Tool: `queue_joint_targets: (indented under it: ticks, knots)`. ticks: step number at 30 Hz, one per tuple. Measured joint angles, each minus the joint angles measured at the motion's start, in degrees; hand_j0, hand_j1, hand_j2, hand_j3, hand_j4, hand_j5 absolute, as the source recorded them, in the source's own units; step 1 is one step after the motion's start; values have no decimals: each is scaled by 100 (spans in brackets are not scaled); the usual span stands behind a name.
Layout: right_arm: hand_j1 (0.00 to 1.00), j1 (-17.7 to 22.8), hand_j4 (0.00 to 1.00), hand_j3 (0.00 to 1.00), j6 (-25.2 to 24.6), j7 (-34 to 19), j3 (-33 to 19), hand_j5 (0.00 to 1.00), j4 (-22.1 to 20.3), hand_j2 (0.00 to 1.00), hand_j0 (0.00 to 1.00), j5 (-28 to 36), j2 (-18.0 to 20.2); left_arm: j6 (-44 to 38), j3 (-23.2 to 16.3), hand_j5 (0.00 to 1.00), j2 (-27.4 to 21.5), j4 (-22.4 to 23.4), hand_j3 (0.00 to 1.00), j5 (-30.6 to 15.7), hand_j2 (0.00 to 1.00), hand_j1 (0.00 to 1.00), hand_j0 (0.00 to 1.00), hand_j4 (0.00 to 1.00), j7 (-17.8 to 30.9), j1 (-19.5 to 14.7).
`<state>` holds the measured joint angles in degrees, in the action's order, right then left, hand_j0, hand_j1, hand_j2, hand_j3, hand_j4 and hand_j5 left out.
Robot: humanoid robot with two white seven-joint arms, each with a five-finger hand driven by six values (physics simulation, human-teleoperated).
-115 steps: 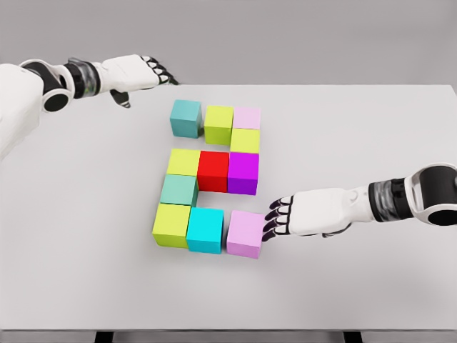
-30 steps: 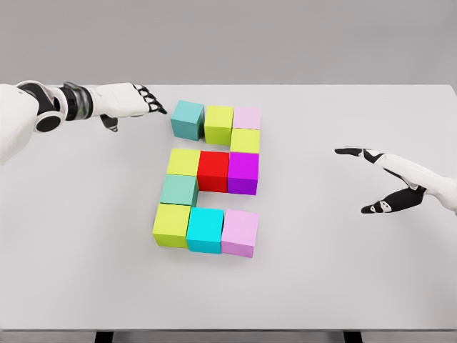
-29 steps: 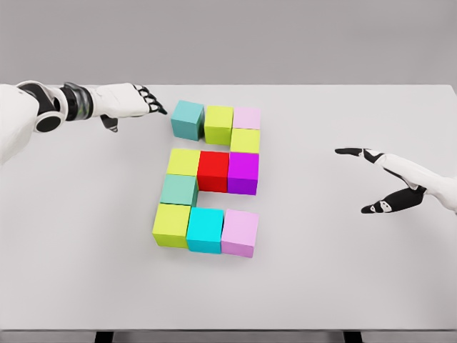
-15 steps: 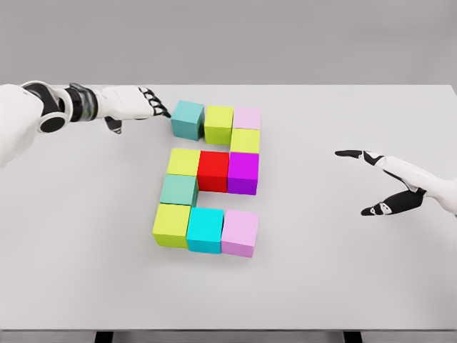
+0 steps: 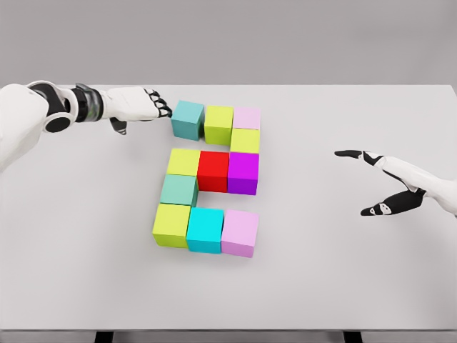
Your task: Assemble the squares on the desktop into the number 2
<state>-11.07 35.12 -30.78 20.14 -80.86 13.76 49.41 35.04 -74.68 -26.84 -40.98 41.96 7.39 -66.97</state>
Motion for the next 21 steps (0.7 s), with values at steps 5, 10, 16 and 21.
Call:
queue_joint_targets:
  ticks: [5,10,16,21]
  knots:
    - [100,0,100,100,0,0,0,100,-4,100,100,0,0,0,0,100,10,-5,100,0,100,100,100,100,2,0]
    - [100,0,100,100,0,0,0,100,-5,100,100,0,0,0,-1,100,12,-6,100,0,100,100,100,100,2,0]
    - [100,0,100,100,0,0,0,100,-5,100,100,0,0,0,-1,100,12,-7,100,0,100,100,100,100,2,0]
    - [100,185,100,100,0,0,-186,100,-32,100,100,-8,0,0,6,100,52,-66,100,6,100,100,100,100,9,0]
